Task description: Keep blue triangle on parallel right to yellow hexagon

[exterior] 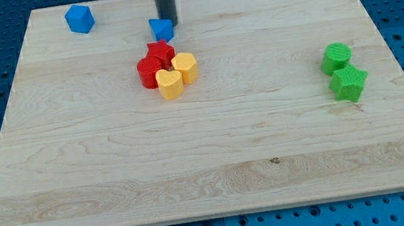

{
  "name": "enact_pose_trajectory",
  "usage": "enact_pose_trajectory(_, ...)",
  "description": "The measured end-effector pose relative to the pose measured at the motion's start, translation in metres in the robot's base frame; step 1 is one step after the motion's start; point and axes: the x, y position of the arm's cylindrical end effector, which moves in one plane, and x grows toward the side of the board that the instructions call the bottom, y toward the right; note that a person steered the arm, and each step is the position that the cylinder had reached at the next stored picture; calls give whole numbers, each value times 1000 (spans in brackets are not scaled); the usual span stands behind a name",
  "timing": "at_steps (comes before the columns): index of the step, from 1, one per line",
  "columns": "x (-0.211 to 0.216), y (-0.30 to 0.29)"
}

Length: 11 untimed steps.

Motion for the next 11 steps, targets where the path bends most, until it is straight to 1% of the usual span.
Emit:
enact_pose_trajectory(1, 0, -42)
enact_pose_trajectory(2, 26, -38)
enact_pose_trajectory(3, 41, -3)
enact_pose_trajectory(4, 42, 17)
enact_pose_trajectory(6, -1, 23)
enact_pose_trajectory(7, 30, 36)
enact_pose_trajectory(8, 38, 40)
enact_pose_trajectory(9, 9, 44)
enact_pose_trajectory(10, 14, 71)
enact_pose_trajectory(11, 28, 93)
